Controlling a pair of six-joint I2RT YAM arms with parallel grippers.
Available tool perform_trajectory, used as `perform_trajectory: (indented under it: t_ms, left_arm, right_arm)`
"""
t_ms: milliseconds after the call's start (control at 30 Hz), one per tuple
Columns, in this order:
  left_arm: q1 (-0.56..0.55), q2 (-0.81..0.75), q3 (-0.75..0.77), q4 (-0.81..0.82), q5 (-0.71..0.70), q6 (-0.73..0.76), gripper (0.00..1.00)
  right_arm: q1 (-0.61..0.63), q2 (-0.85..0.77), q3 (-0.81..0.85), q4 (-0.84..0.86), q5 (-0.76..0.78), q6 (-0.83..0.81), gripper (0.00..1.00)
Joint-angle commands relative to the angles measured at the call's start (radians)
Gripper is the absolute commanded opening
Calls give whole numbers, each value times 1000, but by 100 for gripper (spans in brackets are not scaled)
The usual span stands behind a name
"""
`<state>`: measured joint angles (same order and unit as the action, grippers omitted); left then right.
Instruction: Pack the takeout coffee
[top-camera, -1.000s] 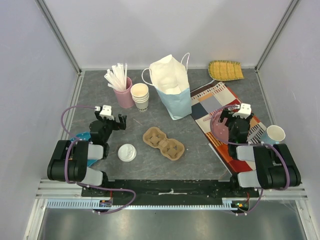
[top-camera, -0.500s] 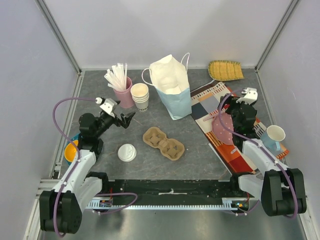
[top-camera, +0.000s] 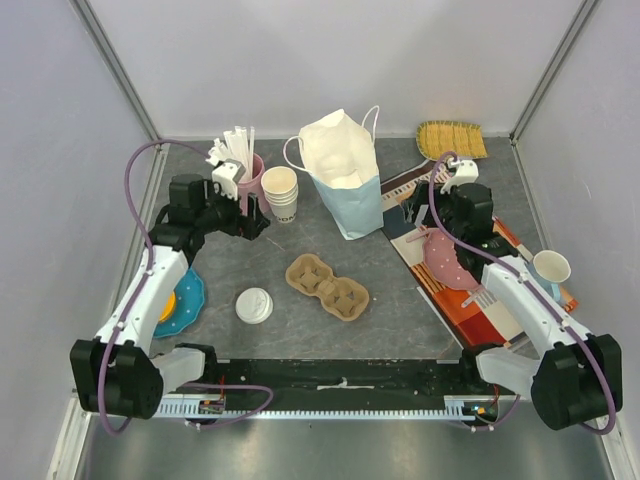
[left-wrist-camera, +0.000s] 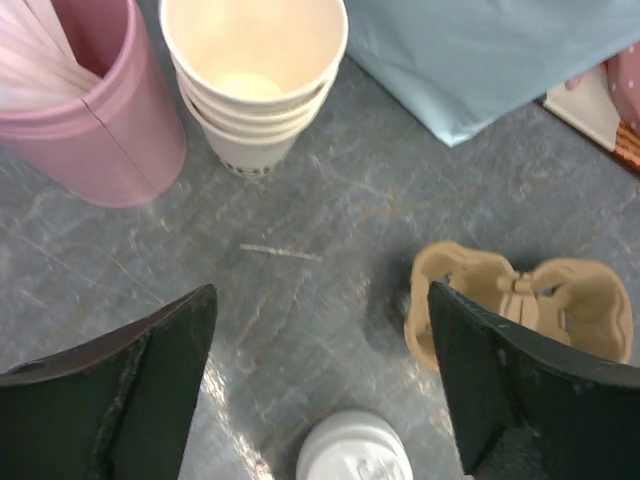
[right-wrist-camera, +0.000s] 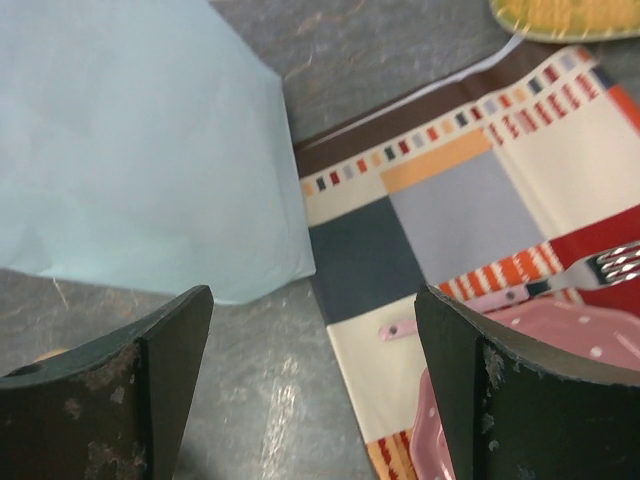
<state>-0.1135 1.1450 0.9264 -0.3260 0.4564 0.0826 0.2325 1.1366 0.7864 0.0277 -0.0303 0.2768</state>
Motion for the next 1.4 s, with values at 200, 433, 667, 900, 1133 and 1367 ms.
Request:
perform_trajectory:
  t_ms: [200, 433, 667, 900, 1133, 1367]
  left_arm:
    - [-52, 148, 389, -315, -154, -110, 34]
    - [-87, 338, 583, -419, -196, -289, 38]
    - [-94, 421, 632, -447, -311, -616, 42]
    - [-98, 545, 692, -490, -300, -670, 41]
    - [-89, 644, 767, -487, -341, -685, 40]
    - [-86, 673, 810, -478, -341, -690, 38]
  right_arm:
    - [67, -57, 13, -111, 24, 56, 91]
    - [70, -69, 17, -110, 24, 42, 91]
    - [70, -77, 8, -107, 13, 41, 90]
    - [74, -103, -30, -83, 10, 71, 90]
    - [76, -115, -49, -80, 12, 85, 90]
    - [79, -118, -65, -78, 15, 87, 90]
